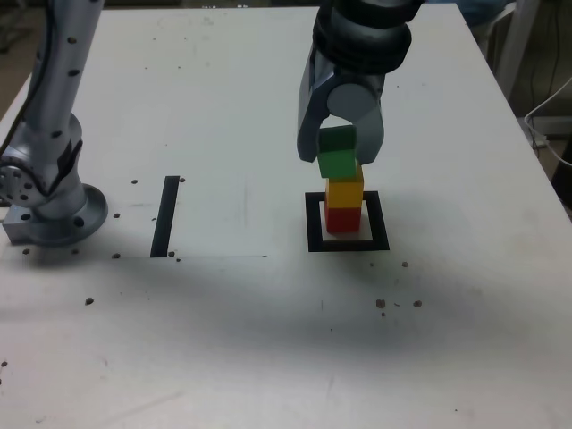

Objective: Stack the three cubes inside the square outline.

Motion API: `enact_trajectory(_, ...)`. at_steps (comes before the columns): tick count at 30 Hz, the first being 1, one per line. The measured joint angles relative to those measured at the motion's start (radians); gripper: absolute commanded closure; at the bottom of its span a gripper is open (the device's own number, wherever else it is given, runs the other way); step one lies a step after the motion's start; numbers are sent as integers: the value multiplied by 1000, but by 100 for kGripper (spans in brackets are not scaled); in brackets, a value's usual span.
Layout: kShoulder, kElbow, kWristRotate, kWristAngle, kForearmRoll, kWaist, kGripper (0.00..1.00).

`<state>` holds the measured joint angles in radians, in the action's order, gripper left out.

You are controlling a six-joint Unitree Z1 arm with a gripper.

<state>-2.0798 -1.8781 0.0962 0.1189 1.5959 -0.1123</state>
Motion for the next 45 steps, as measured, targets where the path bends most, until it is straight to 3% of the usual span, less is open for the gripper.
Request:
enact_trajectory(10,0,4,0,2,-11,0,6)
enact_trajectory(12,0,8,0,4,-12,0,2)
enact_trajectory(22,6,16,-3,20,-12,4,1)
enact_trajectory(31,98,26,-37,24,-17,4,1)
enact_trajectory(45,384,395,-53,-33,-141,28,1)
